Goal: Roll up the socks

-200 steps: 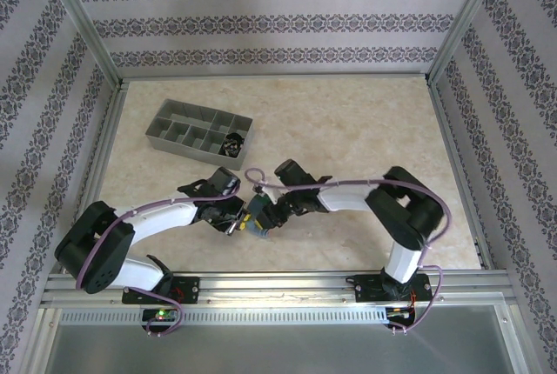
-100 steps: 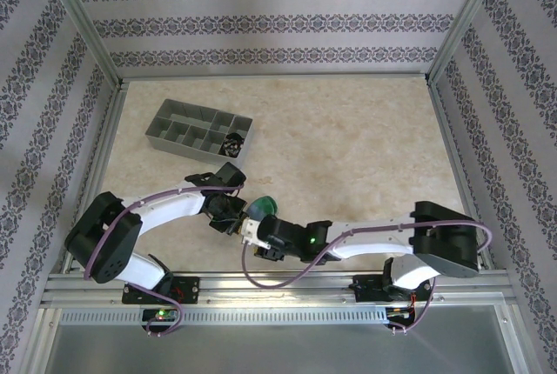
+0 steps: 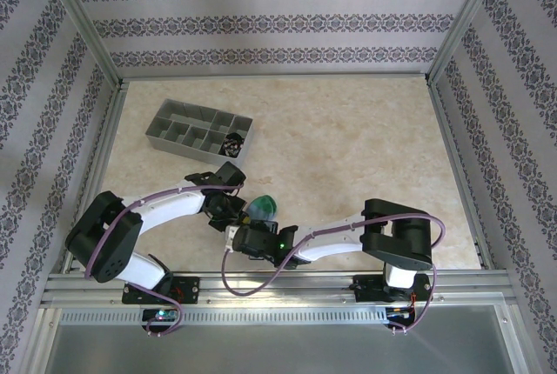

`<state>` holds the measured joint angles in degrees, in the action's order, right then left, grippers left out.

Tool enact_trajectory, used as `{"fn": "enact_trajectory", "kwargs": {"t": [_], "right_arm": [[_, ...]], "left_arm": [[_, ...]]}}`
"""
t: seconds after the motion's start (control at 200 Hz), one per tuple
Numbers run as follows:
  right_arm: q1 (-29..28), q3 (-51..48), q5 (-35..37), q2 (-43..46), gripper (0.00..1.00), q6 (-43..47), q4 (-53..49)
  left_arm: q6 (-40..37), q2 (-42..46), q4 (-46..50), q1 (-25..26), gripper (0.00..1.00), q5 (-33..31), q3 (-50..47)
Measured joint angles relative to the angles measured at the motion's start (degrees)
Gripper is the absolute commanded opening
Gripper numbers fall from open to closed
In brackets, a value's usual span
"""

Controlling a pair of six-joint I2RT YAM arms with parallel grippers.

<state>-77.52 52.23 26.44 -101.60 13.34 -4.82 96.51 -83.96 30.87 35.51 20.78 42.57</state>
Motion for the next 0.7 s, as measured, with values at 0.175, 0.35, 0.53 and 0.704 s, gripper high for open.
{"fn": "enact_trajectory", "kwargs": {"t": [0.175, 0.35, 0.53, 0.704], "right_arm": [[2.29, 0.61, -6.16, 0.5, 0.0, -4.17, 0.33], [8.59, -3.72, -17.31, 4.2, 0.0, -9.73, 3.52], [14.47, -7.69, -29.16, 6.19, 0.0, -14.25, 8.98], [18.88, -10.34, -38.01, 6.47, 0.0, -17.7, 13.64]], "left_arm": [[-0.7, 4.07, -0.13, -1.07, 0.53, -3.48, -1.79], [-1.07, 14.16, -1.77, -3.45, 0.71, -4.22, -6.71], [-1.81, 20.74, -7.19, -4.31, 0.74, -5.9, -11.76], [-4.83, 20.81, -10.58, -4.5, 0.7, -5.62, -11.82]]}}
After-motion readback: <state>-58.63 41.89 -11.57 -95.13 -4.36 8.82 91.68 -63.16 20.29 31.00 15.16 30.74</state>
